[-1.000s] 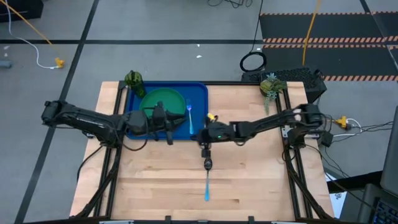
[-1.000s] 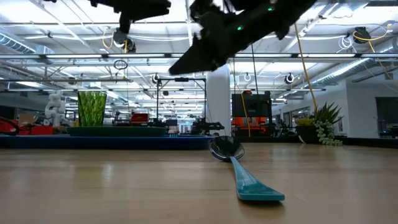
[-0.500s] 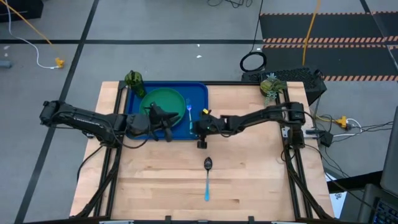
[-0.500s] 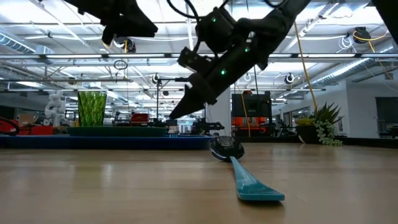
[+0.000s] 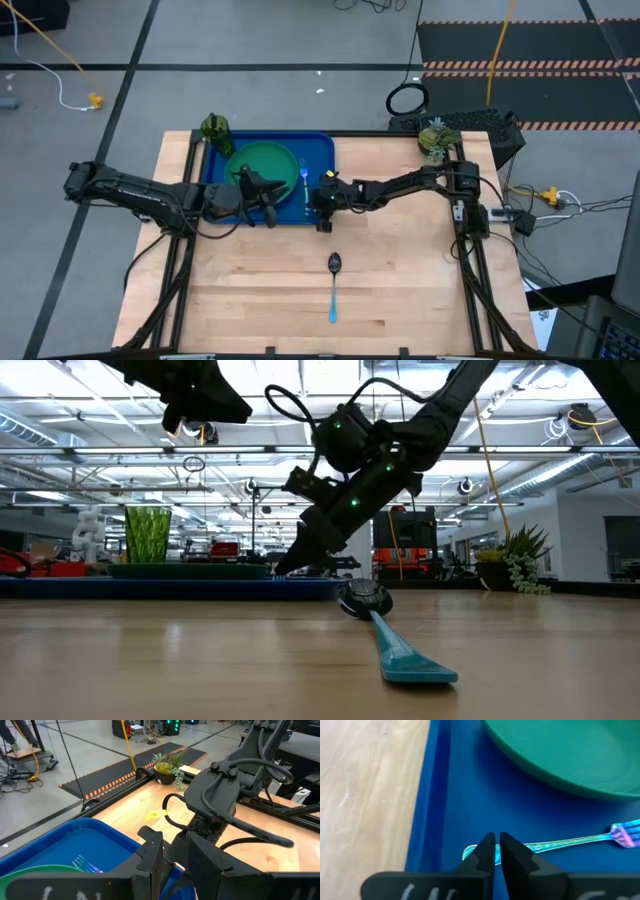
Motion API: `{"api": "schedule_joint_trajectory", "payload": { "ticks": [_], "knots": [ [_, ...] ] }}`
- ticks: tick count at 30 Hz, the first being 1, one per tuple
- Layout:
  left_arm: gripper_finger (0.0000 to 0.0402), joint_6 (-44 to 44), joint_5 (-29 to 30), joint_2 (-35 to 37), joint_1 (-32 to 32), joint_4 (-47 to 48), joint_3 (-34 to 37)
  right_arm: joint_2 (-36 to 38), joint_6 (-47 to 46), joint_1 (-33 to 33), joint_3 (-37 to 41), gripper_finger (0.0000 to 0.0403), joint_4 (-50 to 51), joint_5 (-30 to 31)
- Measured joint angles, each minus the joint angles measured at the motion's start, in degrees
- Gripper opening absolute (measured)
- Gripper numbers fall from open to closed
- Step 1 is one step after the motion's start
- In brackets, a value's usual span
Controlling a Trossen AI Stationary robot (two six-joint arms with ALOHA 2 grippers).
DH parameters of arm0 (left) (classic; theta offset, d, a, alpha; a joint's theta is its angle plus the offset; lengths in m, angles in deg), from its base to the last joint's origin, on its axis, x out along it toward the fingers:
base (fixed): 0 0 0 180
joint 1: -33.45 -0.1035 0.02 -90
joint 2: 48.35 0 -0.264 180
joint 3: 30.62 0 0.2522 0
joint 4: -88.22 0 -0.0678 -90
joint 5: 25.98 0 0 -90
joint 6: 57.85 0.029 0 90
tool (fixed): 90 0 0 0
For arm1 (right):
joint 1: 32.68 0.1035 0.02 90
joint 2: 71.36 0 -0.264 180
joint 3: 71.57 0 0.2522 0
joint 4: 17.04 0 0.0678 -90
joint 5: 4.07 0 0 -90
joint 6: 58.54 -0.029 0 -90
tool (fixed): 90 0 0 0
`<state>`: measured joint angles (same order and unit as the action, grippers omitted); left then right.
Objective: Pick and place plate/cup/fork/spoon on tray
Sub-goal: Put the iridescent fork on the blue tray
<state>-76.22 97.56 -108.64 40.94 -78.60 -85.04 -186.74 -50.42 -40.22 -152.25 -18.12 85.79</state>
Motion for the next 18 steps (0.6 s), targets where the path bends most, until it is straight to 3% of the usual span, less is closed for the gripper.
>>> {"api": "schedule_joint_trajectory", "payload": {
  "ticks": [18],
  "knots": [
    [0.0088,1.08,0.09,0.0,-0.07,-1.68,0.02,-3.71,-1.89,-1.04,-0.76,0.0017,-4.06,-1.41]
  ]
}}
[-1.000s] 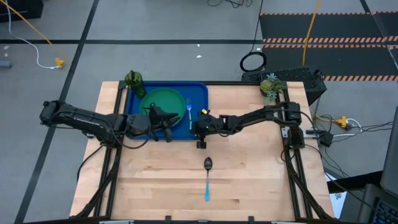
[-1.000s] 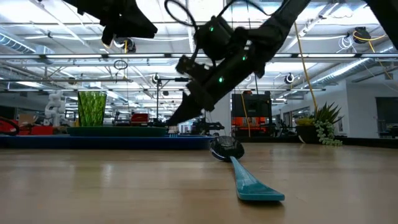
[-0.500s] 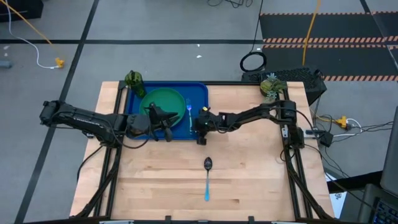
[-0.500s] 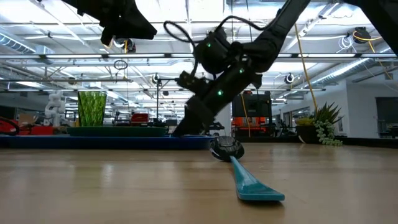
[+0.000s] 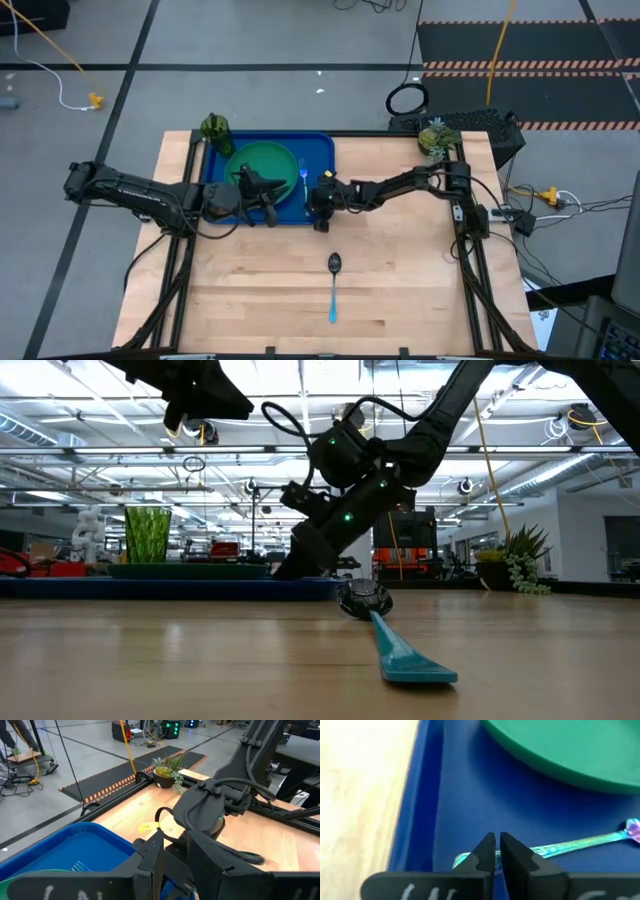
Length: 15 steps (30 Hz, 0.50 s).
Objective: Pick and place plate/cup/fork/spoon on tray
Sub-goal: Put the iridescent fork on the blue tray
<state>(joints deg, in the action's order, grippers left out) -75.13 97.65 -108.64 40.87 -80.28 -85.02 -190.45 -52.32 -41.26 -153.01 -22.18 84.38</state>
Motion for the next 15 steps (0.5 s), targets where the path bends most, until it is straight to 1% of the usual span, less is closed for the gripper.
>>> {"api": "schedule_joint_trajectory", "payload": {
  "ticks": [4,10,15],
  "knots": [
    [0.0088,0.39,0.0,0.0,0.0,-0.07,0.0,0.79,-0.94,0.13,0.02,0.0017,0.71,-0.04],
    [0.0088,0.64,0.0,0.0,0.0,-0.13,0.0,6.57,-0.9,2.32,-0.09,0.0017,5.06,1.64],
    [0.0088,0.62,0.0,0.0,0.0,-0.54,0.0,5.65,-2.2,2.37,-0.16,0.0017,5.43,1.46]
  ]
}}
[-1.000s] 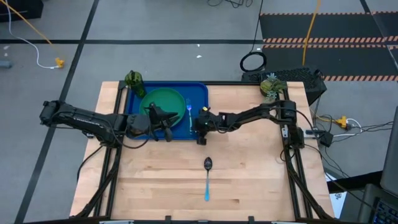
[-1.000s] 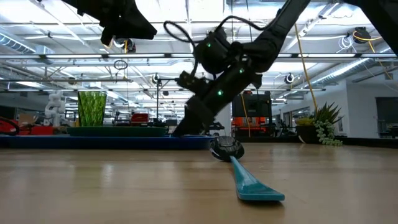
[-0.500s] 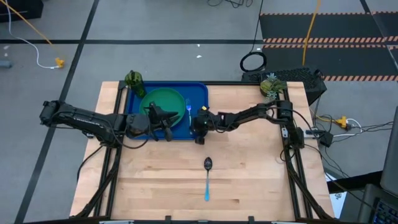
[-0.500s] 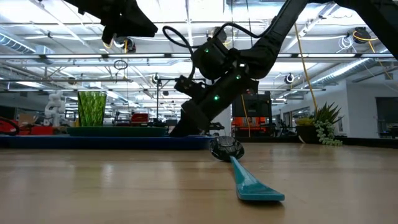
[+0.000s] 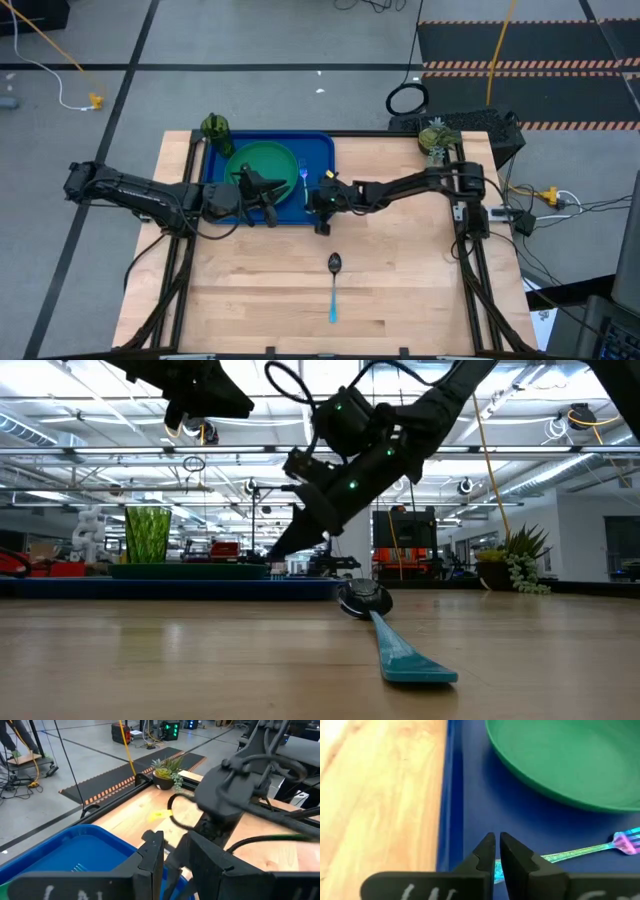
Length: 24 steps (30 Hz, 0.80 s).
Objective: Pick and place plate/cup/fork/spoon on tray
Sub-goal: Put the iridescent fork on the blue tray
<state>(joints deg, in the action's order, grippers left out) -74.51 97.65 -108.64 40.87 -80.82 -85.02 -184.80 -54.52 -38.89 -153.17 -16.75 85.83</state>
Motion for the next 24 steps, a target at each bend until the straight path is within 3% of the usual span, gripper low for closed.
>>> {"api": "schedule_joint_trajectory", "payload": {
  "ticks": [19,24],
  "knots": [
    [0.0088,-0.33,-0.07,0.0,0.0,-0.82,0.0,-5.24,-1.89,-0.85,-0.45,0.0017,0.07,0.05],
    [0.0088,0.0,-0.07,-0.02,0.0,-1.41,0.0,-8.45,-2.02,-0.88,-3.63,0.0017,-0.14,0.09]
  ]
}}
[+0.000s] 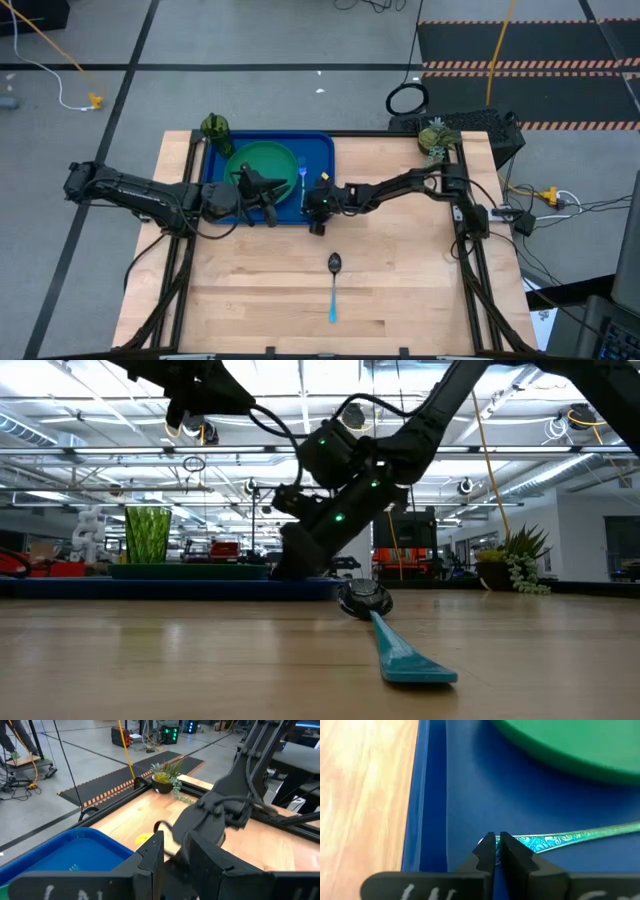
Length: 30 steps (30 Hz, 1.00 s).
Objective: Pick and place plate/cup/fork/spoon on tray
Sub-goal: Put the iridescent fork on the blue tray
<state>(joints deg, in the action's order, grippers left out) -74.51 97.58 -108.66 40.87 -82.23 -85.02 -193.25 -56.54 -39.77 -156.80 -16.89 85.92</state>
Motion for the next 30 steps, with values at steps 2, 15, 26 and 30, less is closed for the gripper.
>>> {"api": "schedule_joint_trajectory", "payload": {
  "ticks": [2,15,26,30],
  "knots": [
    [0.0088,0.04,-0.01,0.0,0.0,-0.02,0.0,-1.54,0.0,0.04,-1.85,0.0017,0.74,-0.01],
    [0.0088,0.43,-0.07,0.0,0.11,0.22,0.0,-3.34,-3.28,-0.29,-5.83,0.0017,5.38,3.19],
    [0.0088,0.17,-0.28,0.0,0.4,0.38,0.0,-3.36,-4.96,-0.79,-5.79,0.0017,5.49,4.81],
    [0.0088,0.02,-0.28,0.0,0.44,0.38,0.0,-3.38,-4.98,-1.18,-5.79,0.0017,5.48,4.76]
  ]
}}
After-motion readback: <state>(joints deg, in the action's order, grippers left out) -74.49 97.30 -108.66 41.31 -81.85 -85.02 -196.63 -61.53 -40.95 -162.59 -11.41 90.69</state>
